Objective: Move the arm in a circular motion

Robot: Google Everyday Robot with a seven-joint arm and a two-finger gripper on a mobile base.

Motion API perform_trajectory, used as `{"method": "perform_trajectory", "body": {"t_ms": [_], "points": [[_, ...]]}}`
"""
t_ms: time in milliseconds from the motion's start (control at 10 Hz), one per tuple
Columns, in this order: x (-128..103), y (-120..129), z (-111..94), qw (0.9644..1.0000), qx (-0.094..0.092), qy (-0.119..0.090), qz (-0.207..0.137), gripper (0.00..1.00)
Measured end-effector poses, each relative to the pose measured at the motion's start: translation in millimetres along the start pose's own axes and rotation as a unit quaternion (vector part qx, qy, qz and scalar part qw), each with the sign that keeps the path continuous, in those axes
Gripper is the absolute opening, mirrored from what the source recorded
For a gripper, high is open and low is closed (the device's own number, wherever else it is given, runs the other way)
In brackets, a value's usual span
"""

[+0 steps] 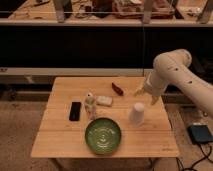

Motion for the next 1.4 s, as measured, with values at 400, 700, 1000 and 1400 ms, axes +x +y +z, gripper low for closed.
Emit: {"method": "perform_trajectory", "body": {"t_ms": [400, 700, 1000, 1400], "points": [[-66, -86, 7, 0.9922, 0.021, -0.031, -0.119, 0.60], [-34, -147, 20, 0.9856, 0.059, -0.020, -0.157, 0.60], [58, -154, 48, 0.9874, 0.077, 0.018, -0.137, 0.60], [140, -71, 35, 0.9954, 0.030, 0.069, -0.059, 0.60]]}}
